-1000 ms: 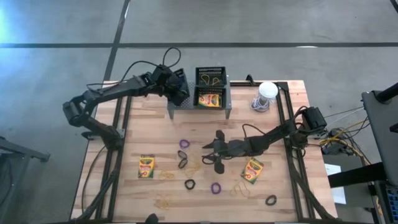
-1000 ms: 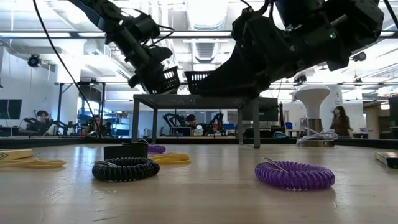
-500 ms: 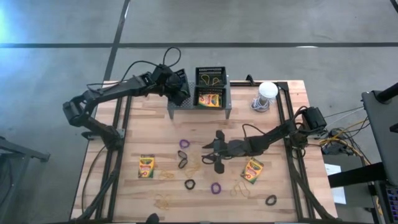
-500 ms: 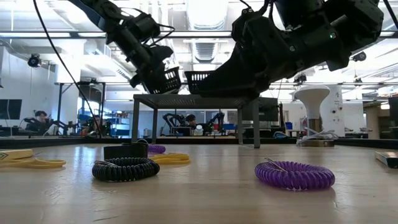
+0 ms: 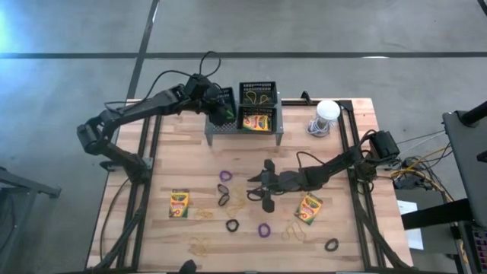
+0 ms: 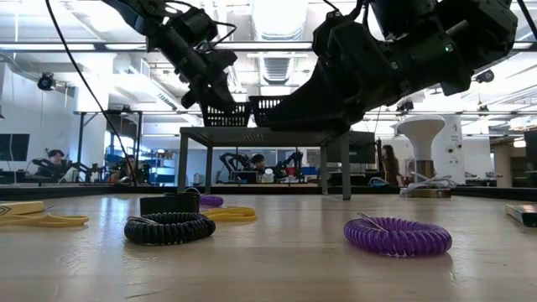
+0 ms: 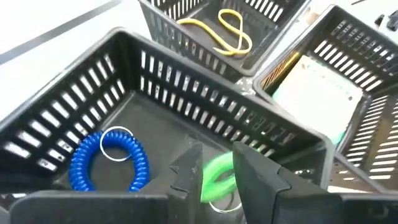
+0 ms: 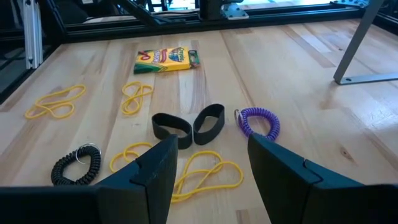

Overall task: Pick & Place Office Desk Supplies
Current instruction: Adjust the middle black bin on the shelf

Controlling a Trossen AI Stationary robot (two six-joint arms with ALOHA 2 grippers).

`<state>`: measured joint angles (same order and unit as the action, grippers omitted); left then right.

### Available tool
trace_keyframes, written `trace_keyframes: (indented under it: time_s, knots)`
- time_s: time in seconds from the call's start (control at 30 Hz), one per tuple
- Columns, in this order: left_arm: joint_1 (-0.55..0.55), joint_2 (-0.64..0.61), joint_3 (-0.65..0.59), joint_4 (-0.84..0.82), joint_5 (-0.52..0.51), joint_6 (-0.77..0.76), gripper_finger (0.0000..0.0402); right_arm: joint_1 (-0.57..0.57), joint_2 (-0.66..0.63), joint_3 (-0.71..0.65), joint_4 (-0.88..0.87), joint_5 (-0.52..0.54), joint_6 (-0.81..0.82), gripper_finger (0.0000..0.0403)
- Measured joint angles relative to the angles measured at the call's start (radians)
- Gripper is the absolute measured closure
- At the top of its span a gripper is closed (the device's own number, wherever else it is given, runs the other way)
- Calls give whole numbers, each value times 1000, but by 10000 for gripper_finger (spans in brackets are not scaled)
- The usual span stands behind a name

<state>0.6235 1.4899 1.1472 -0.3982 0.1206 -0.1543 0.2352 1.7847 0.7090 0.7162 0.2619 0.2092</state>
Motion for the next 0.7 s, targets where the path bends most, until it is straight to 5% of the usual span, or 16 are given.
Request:
trace_keyframes:
  time_s: [0.43,0.7]
  knots:
    - [-6,0,116,-150,7,50,306,0,0,0,0,0,0,211]
    - [-26,-2,288,-436,-58,101,327,0,0,0,0,1,0,211]
